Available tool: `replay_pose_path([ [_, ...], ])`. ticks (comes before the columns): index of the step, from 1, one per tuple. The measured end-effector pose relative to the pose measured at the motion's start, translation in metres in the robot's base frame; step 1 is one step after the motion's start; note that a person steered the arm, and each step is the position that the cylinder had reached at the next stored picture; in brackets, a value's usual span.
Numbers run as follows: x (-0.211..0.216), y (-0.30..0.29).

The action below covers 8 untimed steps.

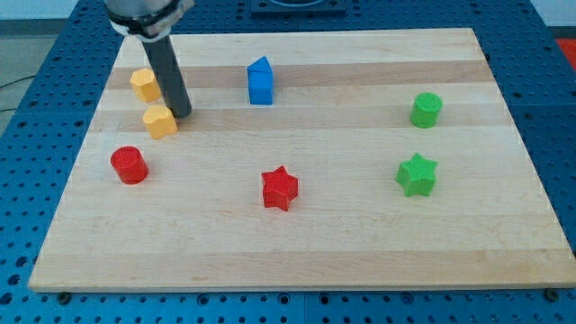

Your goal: Push the blue cube towards the green circle

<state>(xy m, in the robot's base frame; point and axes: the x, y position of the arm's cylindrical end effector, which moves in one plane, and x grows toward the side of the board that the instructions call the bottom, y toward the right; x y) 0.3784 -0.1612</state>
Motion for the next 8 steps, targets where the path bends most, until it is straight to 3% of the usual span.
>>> replay_pose_path([
  [2, 0.019, -0.040],
  [4, -0.053, 0.081],
  [5, -0.064, 0.106],
  [6, -0.064, 0.175],
  [7, -0.067, 0.100],
  [8, -0.048, 0.125],
])
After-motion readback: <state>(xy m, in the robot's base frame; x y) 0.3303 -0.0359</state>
